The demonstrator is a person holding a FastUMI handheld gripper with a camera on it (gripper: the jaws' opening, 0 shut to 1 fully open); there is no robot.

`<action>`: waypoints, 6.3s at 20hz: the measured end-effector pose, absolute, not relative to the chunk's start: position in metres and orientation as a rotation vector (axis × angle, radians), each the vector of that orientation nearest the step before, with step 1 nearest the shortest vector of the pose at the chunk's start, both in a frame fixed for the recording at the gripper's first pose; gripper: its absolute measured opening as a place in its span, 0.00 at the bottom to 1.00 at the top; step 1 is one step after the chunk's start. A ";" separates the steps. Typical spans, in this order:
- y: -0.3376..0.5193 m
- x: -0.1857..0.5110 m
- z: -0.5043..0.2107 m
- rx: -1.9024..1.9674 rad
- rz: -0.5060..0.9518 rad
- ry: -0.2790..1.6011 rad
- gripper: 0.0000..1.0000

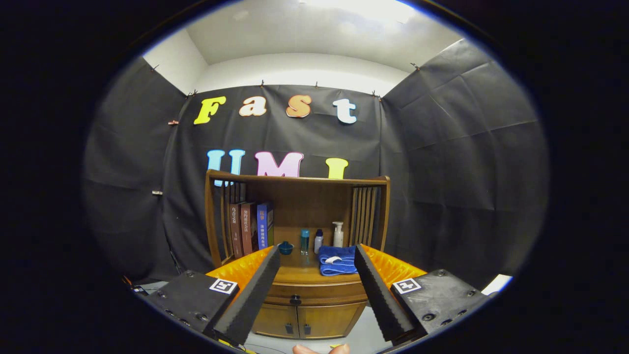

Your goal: Pull open the drawer, take out the items inside it, and place them on the countertop above the cabinet.

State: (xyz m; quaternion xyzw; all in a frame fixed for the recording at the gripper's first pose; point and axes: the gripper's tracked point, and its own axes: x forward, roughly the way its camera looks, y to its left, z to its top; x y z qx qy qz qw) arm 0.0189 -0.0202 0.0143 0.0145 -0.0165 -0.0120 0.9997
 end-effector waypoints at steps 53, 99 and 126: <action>0.045 0.148 -0.357 0.070 0.069 0.361 0.30; 0.043 0.173 -0.201 0.069 0.293 0.634 1.00; 0.044 0.213 -0.409 -0.020 0.198 1.327 0.37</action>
